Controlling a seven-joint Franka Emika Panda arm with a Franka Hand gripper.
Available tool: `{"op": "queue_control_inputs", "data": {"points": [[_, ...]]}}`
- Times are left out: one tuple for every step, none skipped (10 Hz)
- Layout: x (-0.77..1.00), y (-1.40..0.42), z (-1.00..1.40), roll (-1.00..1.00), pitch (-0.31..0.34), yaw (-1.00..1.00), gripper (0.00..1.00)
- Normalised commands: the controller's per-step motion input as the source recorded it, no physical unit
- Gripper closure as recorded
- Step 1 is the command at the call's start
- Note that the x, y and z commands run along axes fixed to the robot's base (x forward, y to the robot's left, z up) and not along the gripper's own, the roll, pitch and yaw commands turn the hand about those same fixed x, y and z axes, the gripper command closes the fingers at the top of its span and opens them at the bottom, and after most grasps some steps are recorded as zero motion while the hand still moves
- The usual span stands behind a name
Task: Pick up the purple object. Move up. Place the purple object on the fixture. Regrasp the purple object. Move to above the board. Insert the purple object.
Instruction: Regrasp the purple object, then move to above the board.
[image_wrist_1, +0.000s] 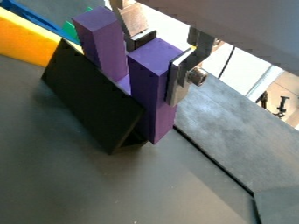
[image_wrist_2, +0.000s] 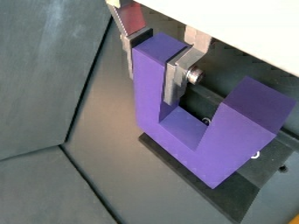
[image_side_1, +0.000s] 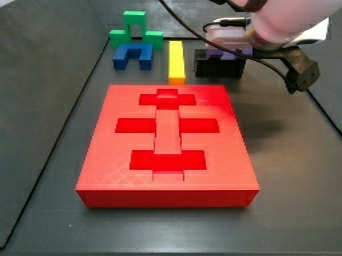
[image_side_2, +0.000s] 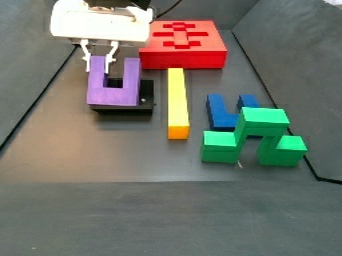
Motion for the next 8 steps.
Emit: {"op": "queue_control_inputs", "data": {"points": [[0.00,0.00,0.00,0.00,0.000,0.00,1.00],[0.00,0.00,0.00,0.00,0.000,0.00,1.00],[0.00,0.00,0.00,0.00,0.000,0.00,1.00],[0.00,0.00,0.00,0.00,0.000,0.00,1.00],[0.00,0.00,0.00,0.00,0.000,0.00,1.00],[0.00,0.00,0.00,0.00,0.000,0.00,1.00],[0.00,0.00,0.00,0.00,0.000,0.00,1.00],[0.00,0.00,1.40,0.00,0.000,0.00,1.00]]}}
